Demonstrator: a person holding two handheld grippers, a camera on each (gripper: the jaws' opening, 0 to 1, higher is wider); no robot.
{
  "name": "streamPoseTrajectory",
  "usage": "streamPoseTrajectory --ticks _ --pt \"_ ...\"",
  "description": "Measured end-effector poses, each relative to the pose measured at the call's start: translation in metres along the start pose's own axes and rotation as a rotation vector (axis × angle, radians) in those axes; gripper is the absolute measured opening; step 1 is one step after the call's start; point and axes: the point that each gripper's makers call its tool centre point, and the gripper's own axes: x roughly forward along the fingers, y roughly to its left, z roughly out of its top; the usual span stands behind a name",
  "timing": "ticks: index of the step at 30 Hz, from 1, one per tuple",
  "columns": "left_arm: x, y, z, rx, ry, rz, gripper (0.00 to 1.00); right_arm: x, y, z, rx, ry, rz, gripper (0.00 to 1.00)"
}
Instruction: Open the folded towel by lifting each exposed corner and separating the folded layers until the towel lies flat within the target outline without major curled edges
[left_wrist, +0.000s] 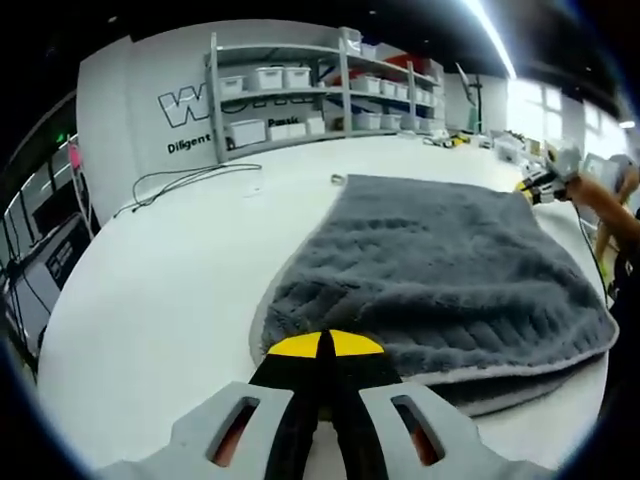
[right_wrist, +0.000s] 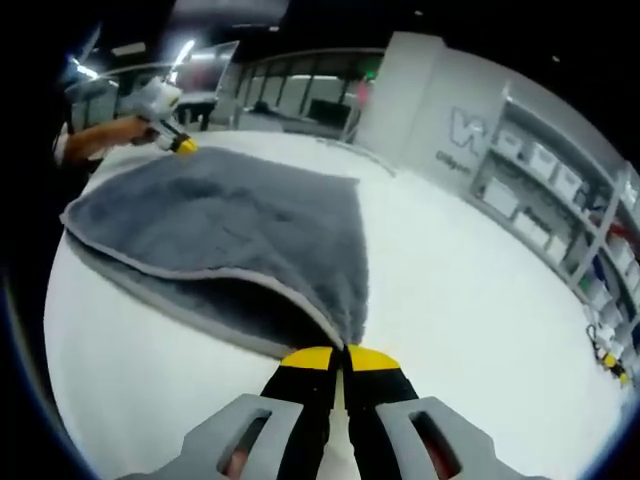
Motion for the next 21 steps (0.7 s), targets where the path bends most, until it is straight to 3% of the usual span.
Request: streamPoseTrajectory --ticks 21 --pt "0.011 0.015 0.006 -0.023 -0.015 0.031 0.01 -0.006 0.016 -0.001 0.002 0.002 0.043 0.00"
